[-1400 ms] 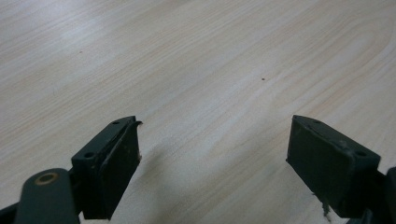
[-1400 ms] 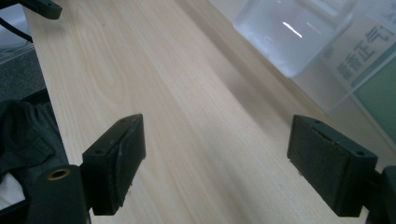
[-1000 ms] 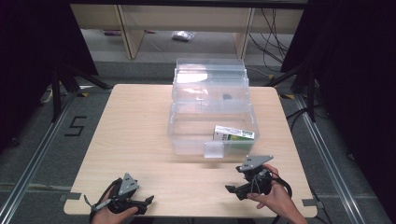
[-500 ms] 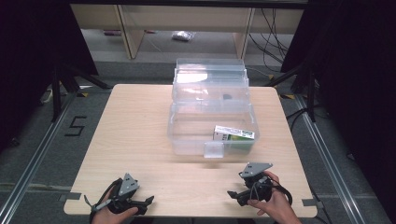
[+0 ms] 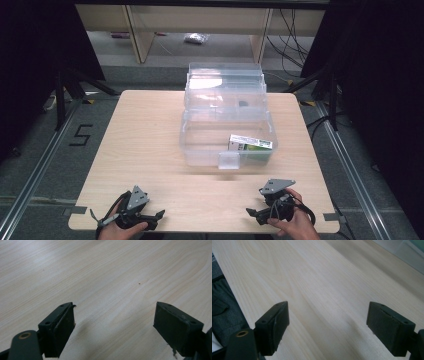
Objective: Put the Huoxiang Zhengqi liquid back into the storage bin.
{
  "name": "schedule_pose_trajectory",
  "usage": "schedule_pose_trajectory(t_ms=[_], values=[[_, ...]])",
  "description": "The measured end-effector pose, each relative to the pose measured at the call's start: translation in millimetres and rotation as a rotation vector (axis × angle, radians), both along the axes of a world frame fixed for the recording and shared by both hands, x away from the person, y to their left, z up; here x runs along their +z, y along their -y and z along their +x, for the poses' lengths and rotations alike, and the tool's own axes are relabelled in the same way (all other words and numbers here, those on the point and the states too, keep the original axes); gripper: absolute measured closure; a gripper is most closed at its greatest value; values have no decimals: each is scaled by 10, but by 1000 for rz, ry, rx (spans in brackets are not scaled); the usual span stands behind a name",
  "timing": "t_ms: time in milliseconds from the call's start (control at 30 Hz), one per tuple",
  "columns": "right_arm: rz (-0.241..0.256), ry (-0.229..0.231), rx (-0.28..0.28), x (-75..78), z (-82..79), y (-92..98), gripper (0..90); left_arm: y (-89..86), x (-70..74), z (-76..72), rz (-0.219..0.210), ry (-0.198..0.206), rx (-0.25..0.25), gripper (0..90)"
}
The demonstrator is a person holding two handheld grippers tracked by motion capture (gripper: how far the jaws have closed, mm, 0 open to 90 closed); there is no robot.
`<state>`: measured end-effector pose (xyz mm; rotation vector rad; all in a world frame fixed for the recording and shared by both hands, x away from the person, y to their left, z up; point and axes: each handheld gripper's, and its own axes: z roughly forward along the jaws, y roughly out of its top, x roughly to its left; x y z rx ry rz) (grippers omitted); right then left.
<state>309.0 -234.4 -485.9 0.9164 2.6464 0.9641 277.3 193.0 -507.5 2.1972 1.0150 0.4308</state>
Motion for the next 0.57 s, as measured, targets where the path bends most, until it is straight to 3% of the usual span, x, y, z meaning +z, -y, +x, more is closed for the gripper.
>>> schedule_pose_trajectory(t_ms=[567], values=[[0,-10,-27,0,-5,18,189,6,-9,0,-6,6,3,165]])
